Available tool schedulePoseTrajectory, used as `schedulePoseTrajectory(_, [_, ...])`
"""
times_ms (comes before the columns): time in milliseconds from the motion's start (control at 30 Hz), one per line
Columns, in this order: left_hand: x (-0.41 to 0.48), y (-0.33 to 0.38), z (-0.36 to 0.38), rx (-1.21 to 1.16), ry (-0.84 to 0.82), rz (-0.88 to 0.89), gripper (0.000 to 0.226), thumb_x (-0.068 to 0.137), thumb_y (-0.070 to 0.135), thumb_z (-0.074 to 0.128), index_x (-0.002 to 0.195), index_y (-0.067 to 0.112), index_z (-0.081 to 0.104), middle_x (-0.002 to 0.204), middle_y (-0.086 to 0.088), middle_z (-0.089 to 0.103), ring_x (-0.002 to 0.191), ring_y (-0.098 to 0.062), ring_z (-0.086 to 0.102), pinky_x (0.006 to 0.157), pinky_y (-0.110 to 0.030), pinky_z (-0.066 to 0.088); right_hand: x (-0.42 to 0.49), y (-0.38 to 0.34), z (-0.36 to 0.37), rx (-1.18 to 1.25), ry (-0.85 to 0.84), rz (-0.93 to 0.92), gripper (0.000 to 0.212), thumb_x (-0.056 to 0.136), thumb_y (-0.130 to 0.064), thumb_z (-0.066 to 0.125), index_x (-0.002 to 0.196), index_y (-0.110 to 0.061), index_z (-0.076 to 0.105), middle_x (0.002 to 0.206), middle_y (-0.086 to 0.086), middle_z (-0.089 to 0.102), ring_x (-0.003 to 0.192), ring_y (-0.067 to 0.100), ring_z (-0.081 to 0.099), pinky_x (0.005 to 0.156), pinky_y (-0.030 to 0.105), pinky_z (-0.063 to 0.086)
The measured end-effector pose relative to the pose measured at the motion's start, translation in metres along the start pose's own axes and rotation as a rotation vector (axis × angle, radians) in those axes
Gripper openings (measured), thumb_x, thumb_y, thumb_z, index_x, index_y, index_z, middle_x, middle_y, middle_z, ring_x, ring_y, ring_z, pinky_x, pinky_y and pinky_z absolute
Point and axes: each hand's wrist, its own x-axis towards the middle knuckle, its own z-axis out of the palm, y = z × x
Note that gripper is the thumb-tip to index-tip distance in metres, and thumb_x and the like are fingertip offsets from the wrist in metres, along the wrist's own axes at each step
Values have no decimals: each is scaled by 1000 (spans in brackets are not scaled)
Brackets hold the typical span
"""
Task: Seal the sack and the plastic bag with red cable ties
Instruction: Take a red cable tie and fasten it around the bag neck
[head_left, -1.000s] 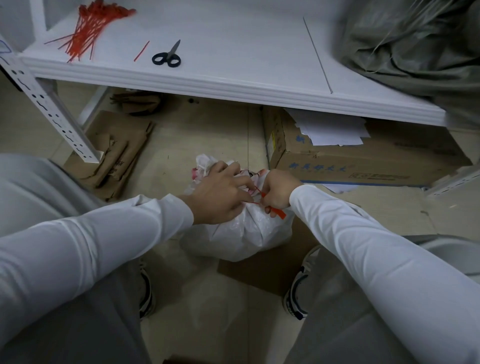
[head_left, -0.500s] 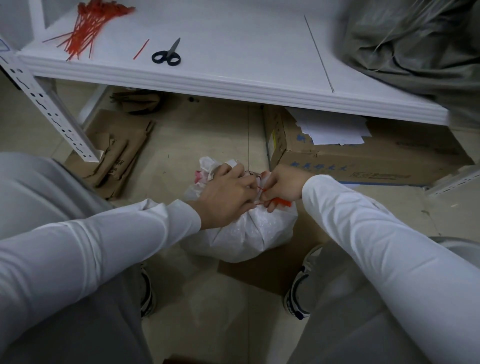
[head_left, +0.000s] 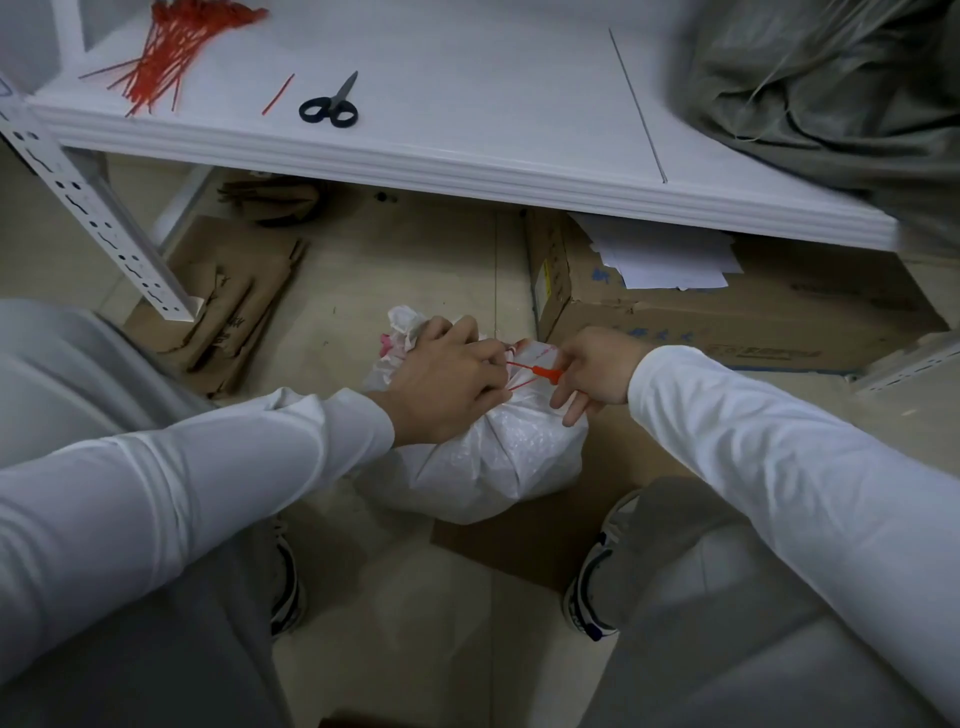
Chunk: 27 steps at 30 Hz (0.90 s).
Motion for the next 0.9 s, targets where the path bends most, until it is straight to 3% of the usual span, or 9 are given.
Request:
schedulePoseTrajectory(167, [0, 4, -1, -55, -8, -26, 41, 96, 50, 33, 92, 31, 70, 105, 15, 63, 96, -16, 43, 83, -36, 28, 5, 3, -3, 26, 78, -22, 17, 83, -1, 69, 101, -2, 70, 85, 11, 74, 68, 20, 73, 64, 26, 59])
schedulePoseTrajectory(333, [1, 8, -1, -90, 5, -34, 49, 91, 51, 26, 83, 32, 70, 99, 16, 64, 91, -14, 43, 80, -35, 27, 2, -3, -9, 139, 32, -58, 13, 81, 1, 71, 88, -9, 71, 85, 11, 74, 75, 21, 73, 68, 25, 59])
schedulePoseTrajectory(467, [2, 7, -3, -138, 3, -48, 50, 90, 52, 24, 80, 31, 69, 99, 16, 64, 91, -14, 42, 80, -35, 27, 3, -5, -8, 130, -14, -54, 20, 76, 2, 76, 92, -10, 74, 87, 8, 73, 81, 21, 73, 77, 32, 60])
schedulePoseTrajectory(733, [2, 6, -3, -156, -36, -65, 37, 92, 48, 38, 85, 31, 71, 103, 18, 63, 93, -14, 42, 83, -36, 28, 7, -8, -6, 104, 21, -75, 28, 68, 3, 81, 93, -11, 76, 90, 5, 73, 88, 20, 70, 80, 33, 60])
schedulePoseTrajectory(900, [3, 7, -4, -183, -59, -102, 41, 90, 46, 33, 85, 32, 71, 103, 19, 63, 92, -11, 39, 82, -35, 25, 8, -12, -4, 111, 34, -77, 30, 69, 4, 81, 96, -8, 76, 89, 5, 73, 86, 20, 71, 78, 31, 60])
